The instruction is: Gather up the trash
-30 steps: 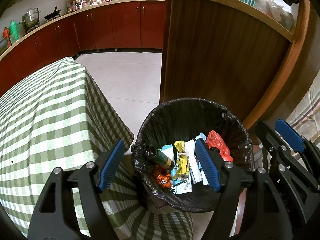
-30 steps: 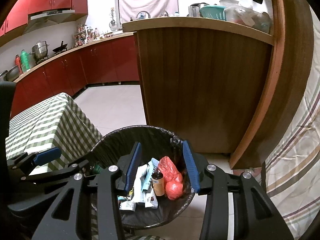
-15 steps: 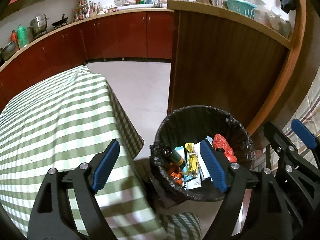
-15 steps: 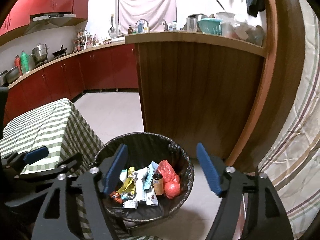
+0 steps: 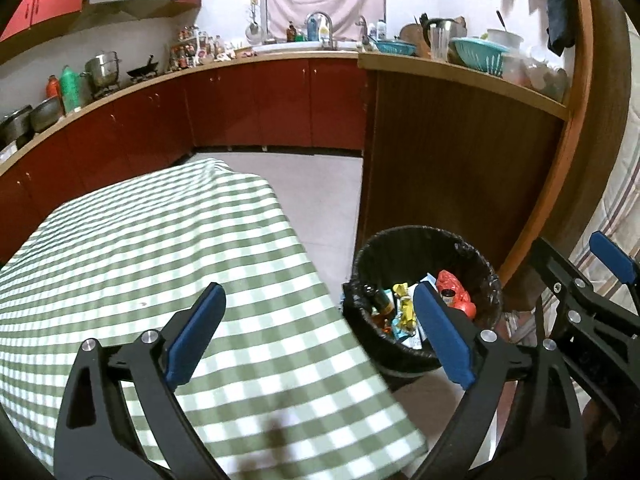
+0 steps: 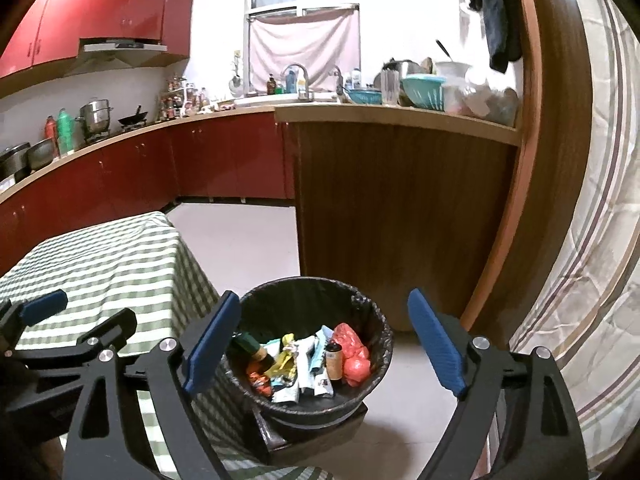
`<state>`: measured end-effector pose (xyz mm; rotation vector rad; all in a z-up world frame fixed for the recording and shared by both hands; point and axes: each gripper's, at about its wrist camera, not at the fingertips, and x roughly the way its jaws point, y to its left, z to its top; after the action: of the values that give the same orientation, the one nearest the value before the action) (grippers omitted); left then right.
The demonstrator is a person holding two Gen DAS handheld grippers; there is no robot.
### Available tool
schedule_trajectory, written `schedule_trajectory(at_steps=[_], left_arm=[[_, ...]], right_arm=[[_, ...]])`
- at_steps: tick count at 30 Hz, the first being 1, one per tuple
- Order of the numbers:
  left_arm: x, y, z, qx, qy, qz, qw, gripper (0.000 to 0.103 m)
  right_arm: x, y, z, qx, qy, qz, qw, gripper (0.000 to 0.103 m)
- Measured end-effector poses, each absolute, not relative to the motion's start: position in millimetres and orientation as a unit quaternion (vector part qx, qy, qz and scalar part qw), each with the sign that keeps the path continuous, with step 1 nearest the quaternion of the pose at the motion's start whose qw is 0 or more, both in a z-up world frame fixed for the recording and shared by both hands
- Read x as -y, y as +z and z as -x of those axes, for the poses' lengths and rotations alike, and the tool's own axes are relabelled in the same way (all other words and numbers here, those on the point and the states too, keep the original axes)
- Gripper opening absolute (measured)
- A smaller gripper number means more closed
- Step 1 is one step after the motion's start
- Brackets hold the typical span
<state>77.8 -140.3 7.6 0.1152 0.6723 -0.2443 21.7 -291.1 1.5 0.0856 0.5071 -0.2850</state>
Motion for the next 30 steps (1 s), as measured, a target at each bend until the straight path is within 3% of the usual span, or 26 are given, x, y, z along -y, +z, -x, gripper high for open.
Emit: schedule_trajectory(at_steps=[30], left_arm=[[83,27,-21,-0.304,-0.095,-0.021,0.948,0.097]], right_arm=[[250,23,35,-0.216,-0.127,-0.016,0.968,0.084]])
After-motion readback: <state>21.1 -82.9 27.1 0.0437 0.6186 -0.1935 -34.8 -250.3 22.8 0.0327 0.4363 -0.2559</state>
